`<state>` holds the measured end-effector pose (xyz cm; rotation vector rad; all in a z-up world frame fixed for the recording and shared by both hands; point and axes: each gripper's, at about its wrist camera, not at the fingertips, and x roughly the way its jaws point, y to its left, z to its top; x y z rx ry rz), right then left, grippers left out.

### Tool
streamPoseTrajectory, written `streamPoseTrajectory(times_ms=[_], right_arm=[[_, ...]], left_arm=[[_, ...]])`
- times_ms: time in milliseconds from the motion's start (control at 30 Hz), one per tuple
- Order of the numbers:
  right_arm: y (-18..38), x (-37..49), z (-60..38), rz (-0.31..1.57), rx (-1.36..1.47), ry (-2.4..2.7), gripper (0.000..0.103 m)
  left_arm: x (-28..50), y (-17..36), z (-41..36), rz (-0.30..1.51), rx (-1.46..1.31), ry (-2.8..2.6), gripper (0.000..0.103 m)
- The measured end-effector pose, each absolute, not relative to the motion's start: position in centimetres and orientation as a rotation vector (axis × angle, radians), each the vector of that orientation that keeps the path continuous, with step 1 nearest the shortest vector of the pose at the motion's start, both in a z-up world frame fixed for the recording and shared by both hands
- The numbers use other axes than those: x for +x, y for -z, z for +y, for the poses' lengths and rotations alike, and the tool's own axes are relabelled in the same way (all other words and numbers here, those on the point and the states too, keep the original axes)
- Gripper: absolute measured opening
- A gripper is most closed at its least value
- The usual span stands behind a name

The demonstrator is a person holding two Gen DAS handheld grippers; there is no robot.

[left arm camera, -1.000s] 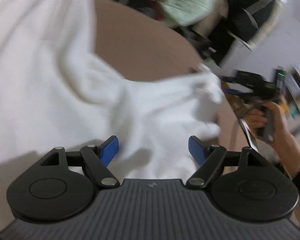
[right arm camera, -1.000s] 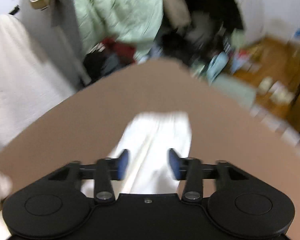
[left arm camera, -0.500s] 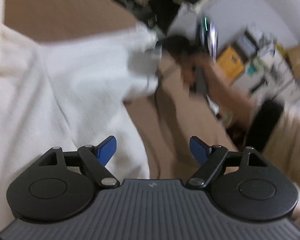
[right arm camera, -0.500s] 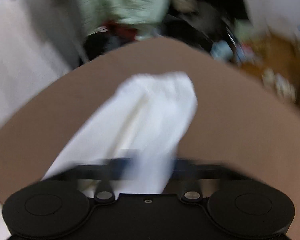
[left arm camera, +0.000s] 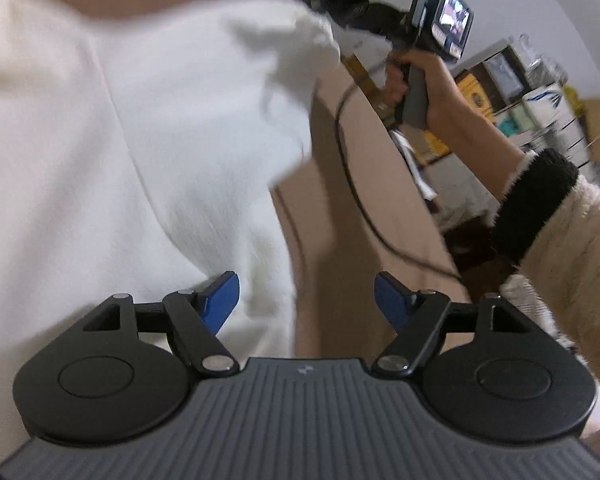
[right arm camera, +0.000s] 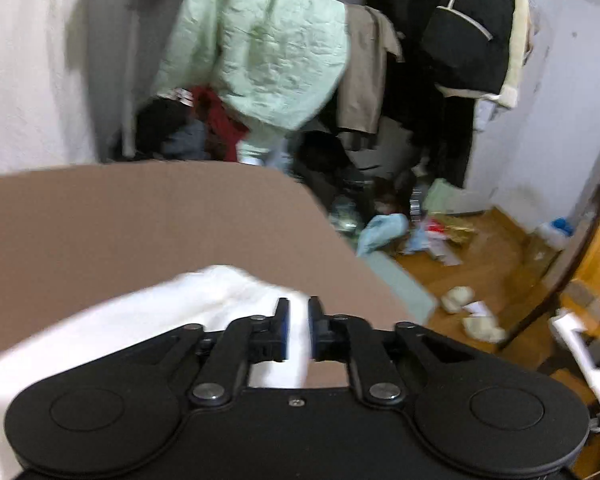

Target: Fold clothes

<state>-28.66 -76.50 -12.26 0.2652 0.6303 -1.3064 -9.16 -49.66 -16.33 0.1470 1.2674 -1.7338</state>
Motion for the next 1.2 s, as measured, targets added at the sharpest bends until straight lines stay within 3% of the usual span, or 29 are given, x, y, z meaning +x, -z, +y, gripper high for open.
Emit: streamPoseTrajectory(times_ms=[67,267,400,467,633,700,733,833,1100,1200], right_arm=[[11.4,-27.3,-75.3,0.603,0.323,1.212,0.035],[7.7,-19.7,-70.3,0.511,0.671,0.810,0.059],[6.0,-13.0,-67.4,0.550,0.784,0.445,0.058],[4.6,-9.3,-66.2,0.624,0.757,0.309,0.036],[-1.9,0.0,-62.3,0.782,0.539,0.335,0.041],[-3.1,4.3,-60.7,0.889,0.376,0.330,0.051],[-3.3,5.9,-60.4,0.925,0.305,0.313,0.061],[-2.1,10.5,-60.1,0.963,0.196,0.252,0.088],[5.5,11.2,-68.0,1.005,0.506,0.353,0.090],[9.7,9.9,-71.1,1.014,0.744,0.281,0.090]], left_arm=[[-7.9,14.5,-48.5,1.193,0.149,1.700,0.076],[-3.8,12.0,-46.4,1.076,0.218,1.453,0.076],[-0.6,9.9,-43.5,0.977,0.291,1.252,0.076],[1.4,9.3,-40.8,0.967,0.304,1.196,0.077],[9.5,10.6,-34.1,0.940,0.236,0.872,0.077],[12.6,10.8,-32.4,0.899,0.156,0.772,0.077],[14.1,10.8,-31.7,0.876,0.125,0.729,0.077],[18.9,10.7,-29.6,0.850,0.009,0.596,0.081],[25.5,13.2,-23.8,0.830,-0.107,0.399,0.083],[26.2,14.7,-23.4,0.845,-0.105,0.404,0.083]])
